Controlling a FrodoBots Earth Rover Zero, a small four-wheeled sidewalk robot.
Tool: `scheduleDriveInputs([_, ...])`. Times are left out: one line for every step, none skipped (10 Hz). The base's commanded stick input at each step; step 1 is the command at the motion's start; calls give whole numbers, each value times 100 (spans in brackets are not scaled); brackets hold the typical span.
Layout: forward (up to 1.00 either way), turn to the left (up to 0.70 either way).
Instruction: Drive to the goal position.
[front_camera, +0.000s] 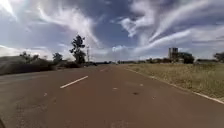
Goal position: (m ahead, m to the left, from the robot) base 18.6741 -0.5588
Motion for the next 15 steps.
scheduleDriveInputs([0, 0])
scheduleDriveInputs([0, 0])
scheduleDriveInputs([0, 0])
scheduleDriveInputs([0, 0])
scheduleDriveInputs([62, 0])
scheduleDriveInputs([65, 0])
scheduleDriveInputs([66, 0])
scheduleDriveInputs([66, 0])
scheduleDriveInputs([68, 0])
scheduleDriveInputs([68, 0])
scheduleDriveInputs([68, 0])
scheduleDriveInputs([68, 0])
scheduleDriveInputs([68, 0])
scheduleDriveInputs([68, 0])
scheduleDriveInputs([68, 0])
